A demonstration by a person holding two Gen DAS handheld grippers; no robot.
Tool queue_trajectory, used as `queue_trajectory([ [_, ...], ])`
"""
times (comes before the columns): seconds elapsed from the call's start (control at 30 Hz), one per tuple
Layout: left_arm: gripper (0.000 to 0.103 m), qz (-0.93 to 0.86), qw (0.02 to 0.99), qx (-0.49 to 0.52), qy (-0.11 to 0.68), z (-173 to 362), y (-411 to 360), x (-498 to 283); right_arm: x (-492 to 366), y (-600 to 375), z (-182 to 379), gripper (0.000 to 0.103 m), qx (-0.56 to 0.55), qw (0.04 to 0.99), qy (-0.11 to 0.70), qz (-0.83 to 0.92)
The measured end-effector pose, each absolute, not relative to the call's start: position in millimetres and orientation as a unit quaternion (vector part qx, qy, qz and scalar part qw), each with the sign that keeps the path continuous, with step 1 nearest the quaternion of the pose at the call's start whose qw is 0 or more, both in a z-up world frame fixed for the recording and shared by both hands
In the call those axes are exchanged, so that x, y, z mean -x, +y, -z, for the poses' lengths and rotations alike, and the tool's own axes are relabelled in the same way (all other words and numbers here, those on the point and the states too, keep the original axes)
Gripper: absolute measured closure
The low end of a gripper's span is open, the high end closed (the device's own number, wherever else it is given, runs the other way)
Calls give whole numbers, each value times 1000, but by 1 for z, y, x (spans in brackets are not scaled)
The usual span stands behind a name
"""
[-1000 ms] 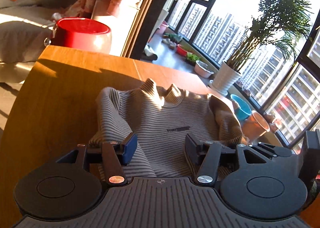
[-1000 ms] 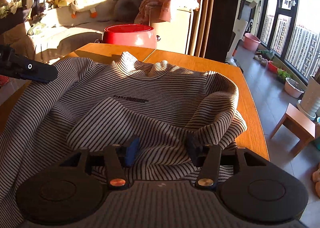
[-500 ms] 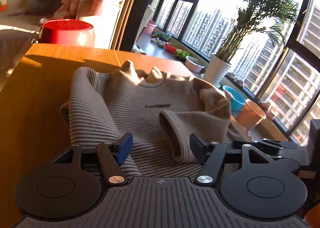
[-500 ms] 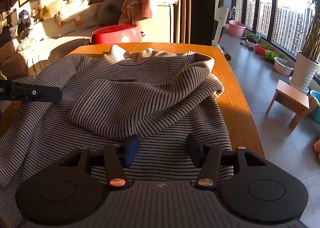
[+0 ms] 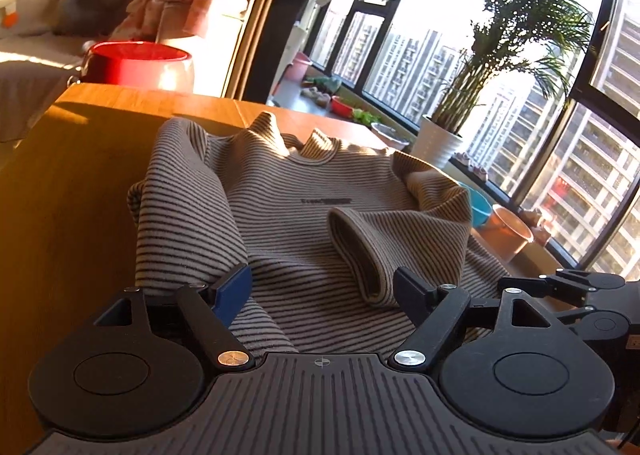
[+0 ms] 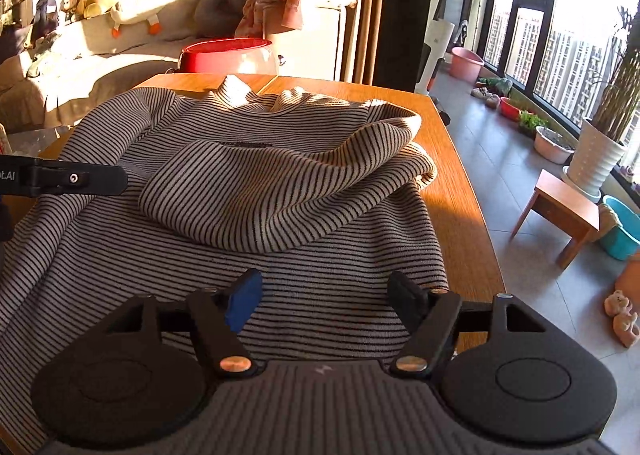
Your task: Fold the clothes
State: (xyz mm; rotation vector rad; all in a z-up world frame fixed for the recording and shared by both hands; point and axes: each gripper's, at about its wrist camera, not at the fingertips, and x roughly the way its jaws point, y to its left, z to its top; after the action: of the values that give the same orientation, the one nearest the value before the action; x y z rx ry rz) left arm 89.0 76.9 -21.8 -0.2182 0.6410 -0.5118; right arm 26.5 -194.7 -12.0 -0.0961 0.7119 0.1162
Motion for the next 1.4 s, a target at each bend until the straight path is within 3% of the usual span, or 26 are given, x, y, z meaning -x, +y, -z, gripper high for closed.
queue_trajectory([
  [0.17,16,252,908,114,313,22,79,-90,-28,-198,14,24,37,935,349,-50],
  [0.47,15,265,898,159,312,26,91,-91,-27,-195,7,24,117,935,335,5],
  [0.5,15,266,897,164,312,27,93,-91,-26,-195,6,26,125,936,328,14],
  [0.57,15,268,895,172,312,27,95,-92,-20,-194,-1,44,124,940,317,0],
  [0.63,15,269,894,176,311,28,96,-92,-13,-188,-8,49,124,943,308,-28],
  [0.8,15,269,894,177,312,28,95,-91,-3,-149,-18,49,156,942,272,-121],
  [0.93,15,269,893,180,311,27,96,-92,-24,-105,-2,38,209,928,265,-155],
  [1.03,15,272,891,189,312,28,98,-92,-42,-86,14,38,241,921,261,-161],
  [1.07,15,272,890,192,312,28,98,-92,-46,-85,14,67,247,921,254,-160],
  [1.1,15,273,889,196,312,28,99,-92,-51,-92,6,88,243,925,253,-147],
  [1.13,15,274,888,197,311,28,99,-92,-56,-100,-3,94,239,928,251,-134],
  [1.2,15,275,888,200,311,29,100,-92,-67,-122,-28,95,226,940,238,-96],
  [1.4,13,277,886,204,311,29,100,-93,-86,-241,-173,95,32,994,103,29],
])
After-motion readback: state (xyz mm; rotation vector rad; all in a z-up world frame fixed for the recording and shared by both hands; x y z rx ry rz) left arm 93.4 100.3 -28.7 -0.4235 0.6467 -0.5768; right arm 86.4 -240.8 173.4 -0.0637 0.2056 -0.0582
